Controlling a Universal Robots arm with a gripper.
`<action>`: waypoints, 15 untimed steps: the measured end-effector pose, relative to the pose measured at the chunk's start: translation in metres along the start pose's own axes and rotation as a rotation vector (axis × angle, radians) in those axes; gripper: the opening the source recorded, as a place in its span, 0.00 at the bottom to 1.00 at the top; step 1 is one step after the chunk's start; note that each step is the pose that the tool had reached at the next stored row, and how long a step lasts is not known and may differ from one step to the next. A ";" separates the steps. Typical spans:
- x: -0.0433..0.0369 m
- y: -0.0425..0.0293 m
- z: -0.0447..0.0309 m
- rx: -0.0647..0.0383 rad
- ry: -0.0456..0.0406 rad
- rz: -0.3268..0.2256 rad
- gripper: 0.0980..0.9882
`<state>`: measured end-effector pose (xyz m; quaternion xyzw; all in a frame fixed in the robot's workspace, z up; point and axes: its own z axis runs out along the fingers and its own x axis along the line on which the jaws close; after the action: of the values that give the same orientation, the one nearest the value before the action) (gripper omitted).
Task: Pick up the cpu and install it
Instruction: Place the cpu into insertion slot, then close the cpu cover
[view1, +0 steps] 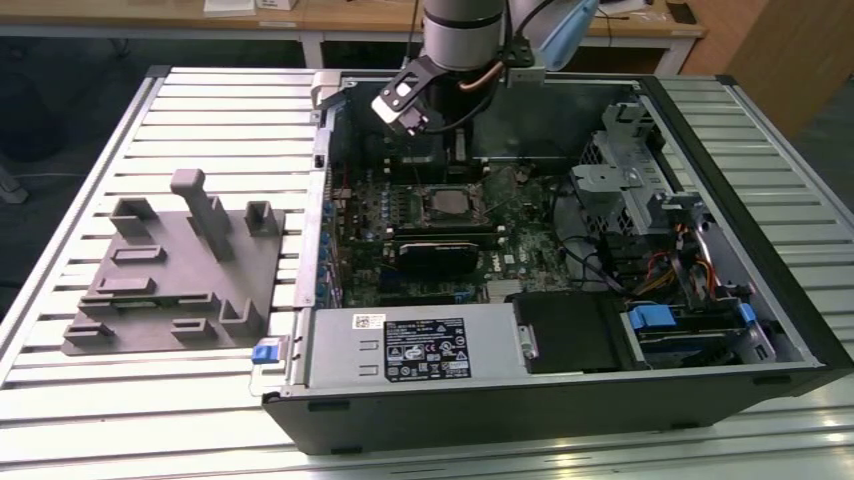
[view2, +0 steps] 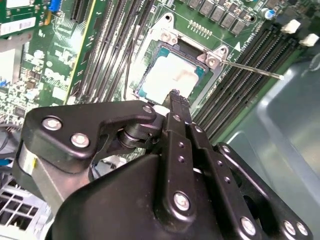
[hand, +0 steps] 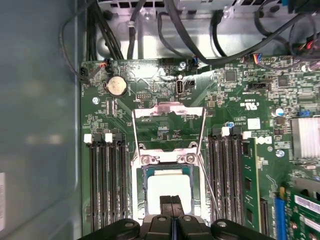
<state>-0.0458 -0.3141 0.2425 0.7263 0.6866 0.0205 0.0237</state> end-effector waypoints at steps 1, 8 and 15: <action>0.0000 0.0002 -0.0024 0.000 0.0000 0.000 0.01; 0.0000 0.0005 -0.0081 -0.001 0.0003 0.000 0.01; 0.0000 0.0005 -0.0081 -0.001 0.0003 0.000 0.01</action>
<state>-0.0458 -0.3141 0.2506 0.7263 0.6866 0.0210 0.0240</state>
